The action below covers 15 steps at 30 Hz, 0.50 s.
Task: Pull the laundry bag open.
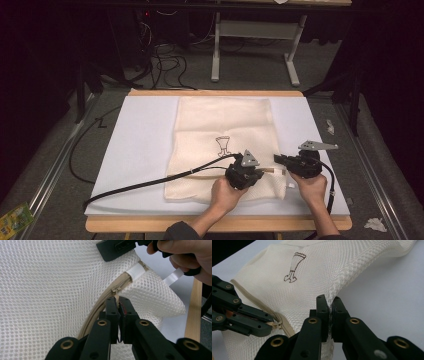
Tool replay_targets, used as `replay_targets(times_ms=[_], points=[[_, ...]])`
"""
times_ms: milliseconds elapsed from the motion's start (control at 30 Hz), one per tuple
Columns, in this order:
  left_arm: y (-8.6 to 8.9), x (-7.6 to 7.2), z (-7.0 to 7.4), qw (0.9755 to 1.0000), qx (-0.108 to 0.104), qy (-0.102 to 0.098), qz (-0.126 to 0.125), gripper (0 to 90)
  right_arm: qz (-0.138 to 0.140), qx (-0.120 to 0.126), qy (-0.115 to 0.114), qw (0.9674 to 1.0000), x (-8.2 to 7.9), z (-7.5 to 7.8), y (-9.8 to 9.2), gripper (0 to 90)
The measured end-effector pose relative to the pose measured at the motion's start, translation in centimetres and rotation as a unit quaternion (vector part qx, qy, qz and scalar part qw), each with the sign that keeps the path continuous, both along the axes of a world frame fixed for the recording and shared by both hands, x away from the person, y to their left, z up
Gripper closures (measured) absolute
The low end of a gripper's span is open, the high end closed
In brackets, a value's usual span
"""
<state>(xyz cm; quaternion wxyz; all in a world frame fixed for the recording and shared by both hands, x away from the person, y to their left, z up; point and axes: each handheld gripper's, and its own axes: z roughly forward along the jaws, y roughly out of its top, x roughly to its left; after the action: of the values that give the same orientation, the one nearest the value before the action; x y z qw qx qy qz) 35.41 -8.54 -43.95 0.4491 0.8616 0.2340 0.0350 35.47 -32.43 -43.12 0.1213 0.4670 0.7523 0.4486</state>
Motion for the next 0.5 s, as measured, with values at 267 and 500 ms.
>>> replay_targets(times_ms=[267,500], points=[[0.45,0.0,0.04,1.0,0.001,-0.001,-0.002,87.0,0.003,-0.004,-0.002,1.0,0.08,0.05,0.07,88.0],[0.68,0.05,-0.09,1.0,-0.003,0.004,0.0,87.1,0.0,0.0,-0.002,1.0,0.07,-0.06,-0.06,88.0]])
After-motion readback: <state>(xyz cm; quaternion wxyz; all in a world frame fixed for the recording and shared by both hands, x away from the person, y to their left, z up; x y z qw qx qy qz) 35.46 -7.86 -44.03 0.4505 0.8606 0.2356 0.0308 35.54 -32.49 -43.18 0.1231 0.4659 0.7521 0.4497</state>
